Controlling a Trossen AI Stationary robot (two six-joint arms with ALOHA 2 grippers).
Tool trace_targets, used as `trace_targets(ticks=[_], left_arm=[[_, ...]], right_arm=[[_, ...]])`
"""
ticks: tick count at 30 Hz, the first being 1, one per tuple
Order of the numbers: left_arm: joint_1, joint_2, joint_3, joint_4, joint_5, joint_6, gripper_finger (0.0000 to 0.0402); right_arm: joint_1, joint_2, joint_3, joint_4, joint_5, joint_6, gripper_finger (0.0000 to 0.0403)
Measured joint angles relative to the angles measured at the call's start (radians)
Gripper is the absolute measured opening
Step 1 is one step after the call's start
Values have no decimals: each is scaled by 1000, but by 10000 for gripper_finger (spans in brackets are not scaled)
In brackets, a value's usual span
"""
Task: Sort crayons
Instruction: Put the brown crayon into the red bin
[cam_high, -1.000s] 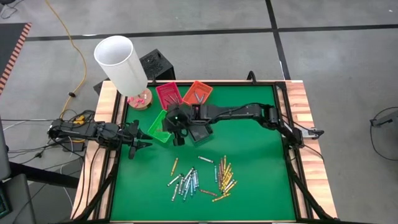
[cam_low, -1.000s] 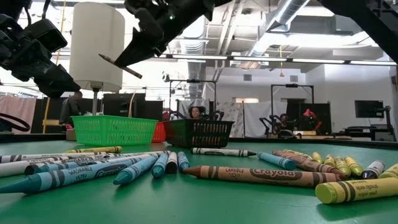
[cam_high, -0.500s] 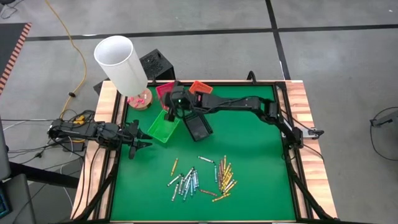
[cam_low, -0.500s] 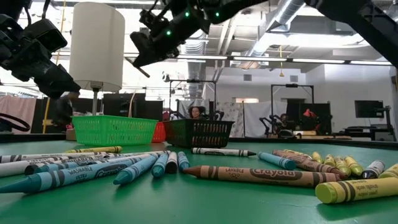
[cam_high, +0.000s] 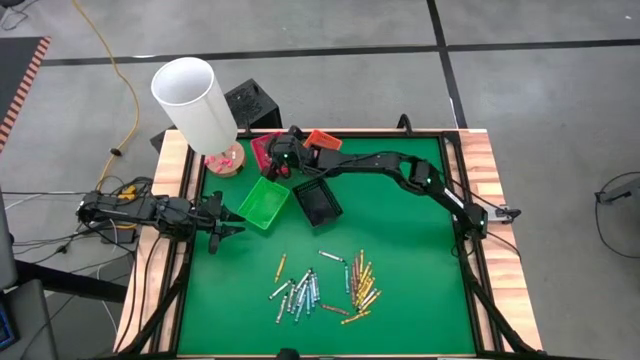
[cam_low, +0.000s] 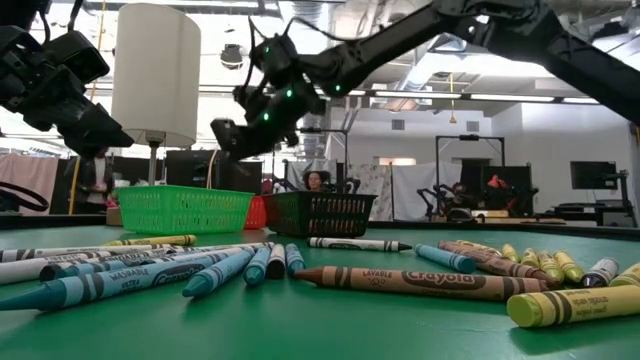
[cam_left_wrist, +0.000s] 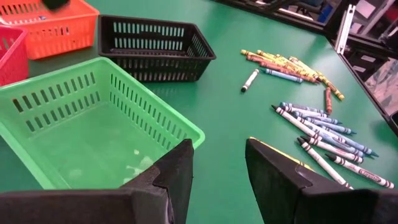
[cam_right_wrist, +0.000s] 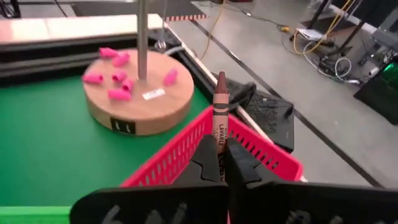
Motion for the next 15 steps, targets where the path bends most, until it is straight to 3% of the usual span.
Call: trace_targets(ticks=[15], left_arm=[[0, 0, 0, 0, -11, 5, 137]], right_arm=[[-18, 77, 0, -47, 9, 72, 1]])
